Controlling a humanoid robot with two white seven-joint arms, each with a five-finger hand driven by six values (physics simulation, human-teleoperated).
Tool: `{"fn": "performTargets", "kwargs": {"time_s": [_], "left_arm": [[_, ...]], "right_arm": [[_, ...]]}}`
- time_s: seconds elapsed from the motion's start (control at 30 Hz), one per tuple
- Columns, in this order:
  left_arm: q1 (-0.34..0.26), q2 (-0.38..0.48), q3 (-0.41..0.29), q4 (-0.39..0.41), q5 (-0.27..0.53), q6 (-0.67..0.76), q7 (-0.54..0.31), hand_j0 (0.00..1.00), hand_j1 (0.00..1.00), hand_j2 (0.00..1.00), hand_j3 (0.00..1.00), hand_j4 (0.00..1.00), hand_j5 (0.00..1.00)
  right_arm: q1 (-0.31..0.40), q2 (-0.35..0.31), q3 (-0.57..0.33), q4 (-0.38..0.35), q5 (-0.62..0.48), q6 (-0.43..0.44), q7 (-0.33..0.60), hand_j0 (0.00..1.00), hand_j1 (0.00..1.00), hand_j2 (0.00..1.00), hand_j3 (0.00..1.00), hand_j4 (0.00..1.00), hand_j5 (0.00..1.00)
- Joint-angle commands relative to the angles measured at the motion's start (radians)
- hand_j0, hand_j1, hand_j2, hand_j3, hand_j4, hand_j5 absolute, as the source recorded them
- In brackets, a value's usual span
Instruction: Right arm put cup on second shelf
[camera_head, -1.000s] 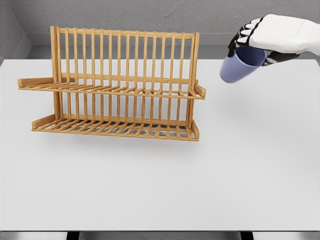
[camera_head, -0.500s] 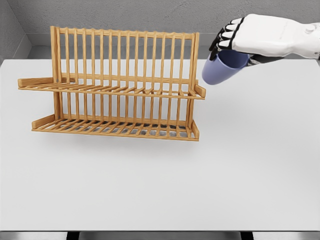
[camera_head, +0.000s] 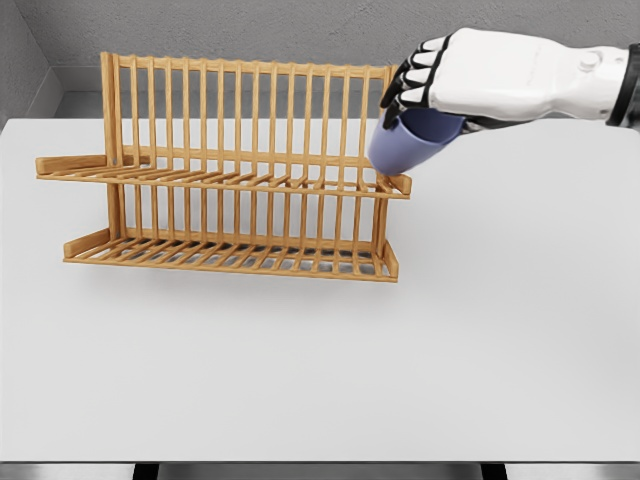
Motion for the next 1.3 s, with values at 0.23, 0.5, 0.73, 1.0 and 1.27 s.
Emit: {"fn": "performTargets", "kwargs": {"time_s": [0.23,0.5,0.73,1.0,1.27], "left_arm": [[0.000,0.000,0.000,0.000,0.000,0.000,0.000,1.00,1.00,1.00,1.00,1.00,1.00],[0.000,0.000,0.000,0.001,0.000,0.000,0.000,1.00,1.00,1.00,1.00,1.00,1.00],[0.000,0.000,0.000,0.000,0.000,0.000,0.000,1.00,1.00,1.00,1.00,1.00,1.00],[0.000,0.000,0.000,0.001,0.000,0.000,0.000,1.00,1.00,1.00,1.00,1.00,1.00],[0.000,0.000,0.000,0.000,0.000,0.000,0.001,1.00,1.00,1.00,1.00,1.00,1.00]], "right_arm": [[0.002,0.023,0.033,-0.013,-0.001,0.003,-0.001,0.65,0.65,0.65,0.65,0.65,0.65],[0.002,0.045,0.097,-0.012,0.025,0.036,-0.001,0.65,0.65,0.65,0.65,0.65,0.65],[0.002,0.054,0.131,-0.013,0.025,0.034,-0.001,0.84,0.84,0.84,0.84,0.84,0.84],[0.005,0.035,-0.194,0.068,0.017,0.028,-0.001,1.00,1.00,1.00,1.00,1.00,1.00],[0.417,-0.014,-0.497,0.237,0.025,0.003,-0.001,1.00,1.00,1.00,1.00,1.00,1.00]]}}
